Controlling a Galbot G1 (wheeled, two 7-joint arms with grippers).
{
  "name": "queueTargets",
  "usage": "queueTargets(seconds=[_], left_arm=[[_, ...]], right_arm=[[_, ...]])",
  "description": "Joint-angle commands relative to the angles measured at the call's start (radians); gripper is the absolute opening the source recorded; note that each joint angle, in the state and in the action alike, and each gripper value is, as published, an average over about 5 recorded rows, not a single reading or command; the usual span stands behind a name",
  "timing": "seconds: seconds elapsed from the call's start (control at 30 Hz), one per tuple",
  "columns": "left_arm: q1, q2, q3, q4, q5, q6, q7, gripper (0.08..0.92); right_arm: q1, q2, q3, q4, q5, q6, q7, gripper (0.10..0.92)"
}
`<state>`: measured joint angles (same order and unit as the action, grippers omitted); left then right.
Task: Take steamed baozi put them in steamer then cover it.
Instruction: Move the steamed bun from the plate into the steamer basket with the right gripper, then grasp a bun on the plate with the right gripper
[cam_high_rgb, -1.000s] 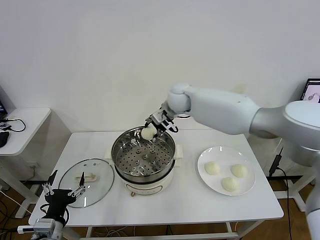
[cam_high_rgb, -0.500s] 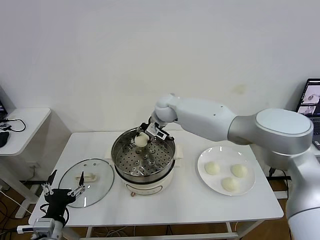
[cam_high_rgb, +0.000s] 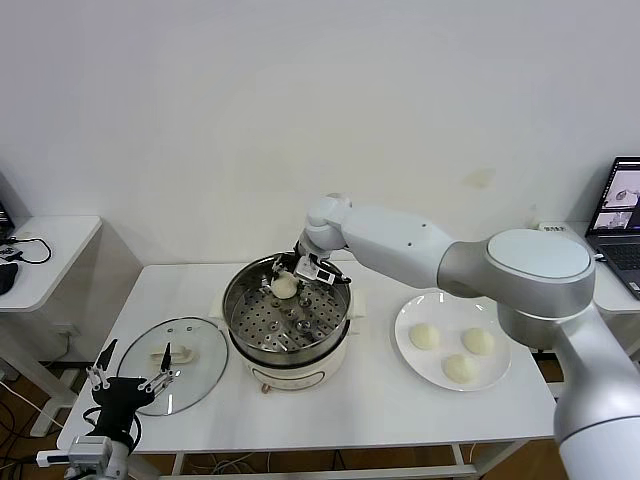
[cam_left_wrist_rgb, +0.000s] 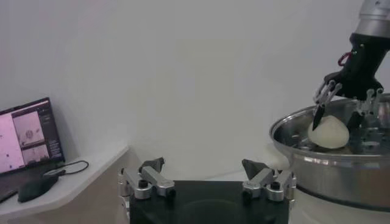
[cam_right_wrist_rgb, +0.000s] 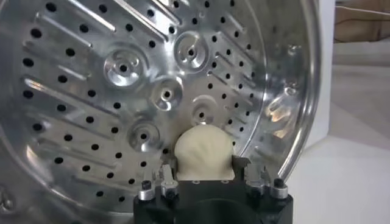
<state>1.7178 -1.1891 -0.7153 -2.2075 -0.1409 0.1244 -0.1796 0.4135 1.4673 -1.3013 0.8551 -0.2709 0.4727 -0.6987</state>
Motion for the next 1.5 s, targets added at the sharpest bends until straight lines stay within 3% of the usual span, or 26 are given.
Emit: queueTargets(seconds=[0.03, 0.2, 0.3, 0.53, 0.7, 1.1, 1.3, 1.5], left_arm=[[-0.002, 0.001, 0.001, -0.002, 0.0, 0.001, 0.001, 0.823], [-0.003, 0.001, 0.003, -0.007, 0.001, 0.005, 0.003, 0.823], [-0.002, 0.003, 0.002, -0.013, 0.002, 0.008, 0.004, 0.823], [0.0, 0.011, -0.012, -0.024, -0.003, 0.011, 0.007, 0.823], [-0.005, 0.02, -0.02, -0.028, -0.008, 0.015, 0.009, 0.823], [-0.026, 0.056, -0.031, -0.028, -0.032, 0.03, 0.016, 0.823], [-0.038, 0.071, -0.025, -0.011, -0.038, 0.032, 0.018, 0.823], [-0.049, 0.081, -0.023, 0.005, -0.038, 0.036, 0.019, 0.823]], right_arm=[[-0.014, 0.015, 0.003, -0.054, -0.076, 0.046, 0.008, 0.599], [-0.001, 0.002, 0.013, -0.04, -0.042, 0.04, 0.006, 0.724], [0.041, -0.032, 0.005, 0.029, 0.076, -0.017, -0.024, 0.793], [0.198, -0.191, -0.023, 0.327, 0.466, -0.432, -0.16, 0.822], [0.265, -0.321, -0.005, 0.464, 0.581, -0.665, -0.201, 0.823], [0.261, -0.723, 0.007, 0.722, 0.598, -0.885, -0.225, 0.823], [0.134, -0.92, 0.068, 0.783, 0.498, -0.887, -0.237, 0.823], [-0.07, -1.008, 0.19, 0.779, 0.397, -0.861, -0.242, 0.823]])
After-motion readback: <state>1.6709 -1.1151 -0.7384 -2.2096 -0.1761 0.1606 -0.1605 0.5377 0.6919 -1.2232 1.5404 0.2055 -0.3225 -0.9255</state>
